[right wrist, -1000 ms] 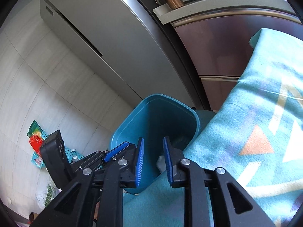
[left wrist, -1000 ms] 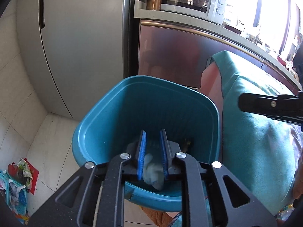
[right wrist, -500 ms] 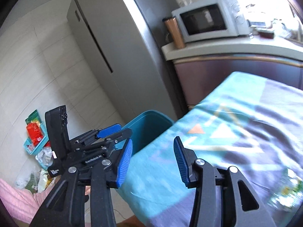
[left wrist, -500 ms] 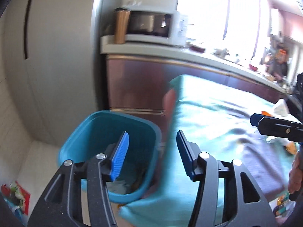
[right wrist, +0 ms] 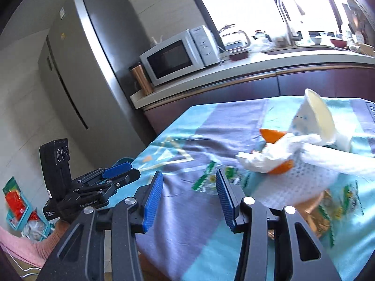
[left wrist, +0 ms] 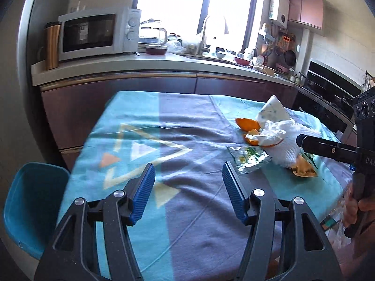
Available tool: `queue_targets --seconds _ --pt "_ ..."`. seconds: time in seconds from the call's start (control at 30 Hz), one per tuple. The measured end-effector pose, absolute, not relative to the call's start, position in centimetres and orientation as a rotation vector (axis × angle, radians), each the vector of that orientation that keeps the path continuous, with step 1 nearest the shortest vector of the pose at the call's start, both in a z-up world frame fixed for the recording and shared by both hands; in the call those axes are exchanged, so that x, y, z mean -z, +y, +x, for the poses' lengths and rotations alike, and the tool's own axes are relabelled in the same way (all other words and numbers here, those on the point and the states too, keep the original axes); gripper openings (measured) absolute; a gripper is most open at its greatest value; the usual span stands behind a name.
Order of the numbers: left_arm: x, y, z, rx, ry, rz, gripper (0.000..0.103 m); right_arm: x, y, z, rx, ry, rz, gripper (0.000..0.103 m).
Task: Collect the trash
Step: 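Grasp the green plastic bag with the left tool while the right tool grasps the foam netting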
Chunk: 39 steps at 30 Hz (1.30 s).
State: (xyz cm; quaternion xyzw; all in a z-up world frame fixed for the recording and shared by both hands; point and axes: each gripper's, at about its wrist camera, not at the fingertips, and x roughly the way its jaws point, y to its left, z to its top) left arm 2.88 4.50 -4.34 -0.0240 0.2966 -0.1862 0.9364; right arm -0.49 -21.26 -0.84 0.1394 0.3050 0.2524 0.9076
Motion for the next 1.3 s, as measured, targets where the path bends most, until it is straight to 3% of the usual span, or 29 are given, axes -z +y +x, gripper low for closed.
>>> queue_targets --seconds 0.6,0.87,1.0,1.17,1.27,1.3 --pt "6.6 -4.0 8.2 0.491 0.766 0.0 0.059 3.4 -35.1 -1.3 -0.234 0.595 0.536 0.045" --pt "7.8 -5.7 9.3 0.5 0.833 0.01 0.057 4.7 -37.8 -0.5 -0.223 0.585 0.65 0.05" --pt "8.1 -6.4 9.7 0.516 0.858 0.003 0.054 5.4 -38.5 0.3 -0.245 0.594 0.714 0.052" --pt "8.3 -6.7 9.9 0.516 0.873 0.0 0.039 6.2 -39.2 1.1 -0.266 0.597 0.789 0.053" --pt "8.3 -6.6 9.9 0.515 0.881 -0.014 0.032 6.5 -39.6 1.2 -0.275 0.59 0.82 0.039" --pt "8.3 -6.5 9.9 0.518 0.883 -0.02 0.027 6.6 -39.6 1.2 -0.279 0.586 0.828 0.03"
